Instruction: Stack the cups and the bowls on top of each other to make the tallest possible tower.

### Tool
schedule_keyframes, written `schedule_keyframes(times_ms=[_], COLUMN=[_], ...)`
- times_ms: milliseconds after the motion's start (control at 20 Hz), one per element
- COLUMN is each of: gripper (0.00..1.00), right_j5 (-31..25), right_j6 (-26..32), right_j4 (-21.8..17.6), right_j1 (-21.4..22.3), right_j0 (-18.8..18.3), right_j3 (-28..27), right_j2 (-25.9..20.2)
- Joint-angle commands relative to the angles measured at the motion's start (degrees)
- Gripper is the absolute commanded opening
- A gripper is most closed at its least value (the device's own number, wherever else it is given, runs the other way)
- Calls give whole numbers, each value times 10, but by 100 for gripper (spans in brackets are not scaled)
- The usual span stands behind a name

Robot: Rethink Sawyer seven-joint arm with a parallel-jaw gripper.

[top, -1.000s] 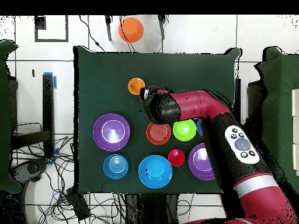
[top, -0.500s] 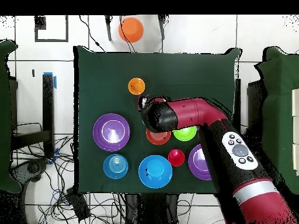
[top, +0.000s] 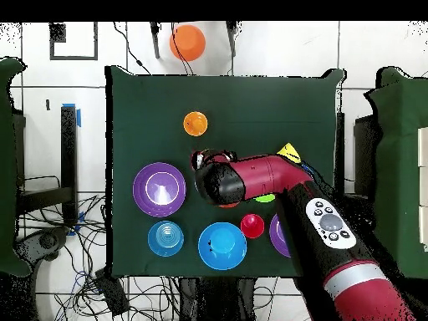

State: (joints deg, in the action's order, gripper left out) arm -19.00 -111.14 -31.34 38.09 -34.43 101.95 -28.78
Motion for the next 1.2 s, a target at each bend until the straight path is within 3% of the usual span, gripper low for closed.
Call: schedule_keyframes(times_ms=[50,500,950,1200], gripper=[100,100,100,100], right_j5=[24,40,-51,-88], right_j6=[-54,-43,-1,17], right_j4=[-6,18,99,153], right_j1=[-11,4,145,181], right_j0=[8,-34,-111,-161], right_j3=[58,114,227,259], right_j2=[25,-9,-76,-117])
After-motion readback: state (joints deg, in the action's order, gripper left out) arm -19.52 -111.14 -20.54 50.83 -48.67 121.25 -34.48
